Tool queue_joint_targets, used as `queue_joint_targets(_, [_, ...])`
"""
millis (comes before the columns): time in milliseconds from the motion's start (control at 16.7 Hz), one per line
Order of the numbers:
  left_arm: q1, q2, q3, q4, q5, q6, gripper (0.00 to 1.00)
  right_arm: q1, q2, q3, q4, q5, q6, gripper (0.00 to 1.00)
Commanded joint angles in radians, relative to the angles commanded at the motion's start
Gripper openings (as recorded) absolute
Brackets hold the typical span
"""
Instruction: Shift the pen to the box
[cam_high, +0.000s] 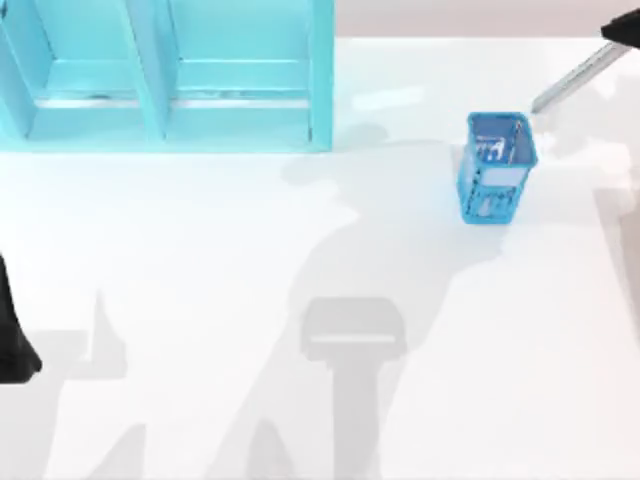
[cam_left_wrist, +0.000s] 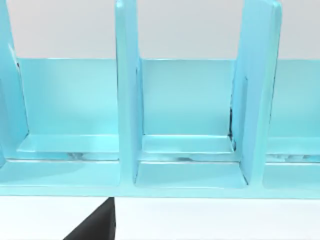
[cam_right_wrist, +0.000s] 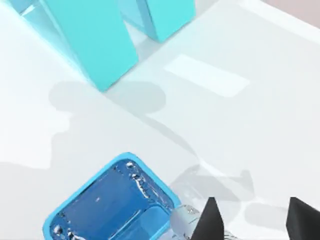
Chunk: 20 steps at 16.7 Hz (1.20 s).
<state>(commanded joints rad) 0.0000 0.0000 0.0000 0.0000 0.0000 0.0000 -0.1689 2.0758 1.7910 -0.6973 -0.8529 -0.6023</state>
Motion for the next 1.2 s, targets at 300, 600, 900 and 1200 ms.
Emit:
queue_joint_targets(300, [0.0,0.0,0.0,0.0,0.0,0.0,1.0,-0.044,-0.023,0.052,-0.085,-0.03,-0.039,0.0])
queue_joint_targets(600, [0.0,0.0,0.0,0.0,0.0,0.0,1.0,-0.05,-0.057,0.022,-0.106,0.008,-0.042,0.0])
queue_joint_targets(900, [0.0,0.0,0.0,0.0,0.0,0.0,1.0,-0.143,-0.324,-0.136,-0.224,0.246,-0.065,0.0])
queue_joint_targets(1200, [0.0,0.0,0.0,0.0,0.0,0.0,1.0,-0.253,-0.635,-0.326,-0.366,0.513,-0.078,0.0])
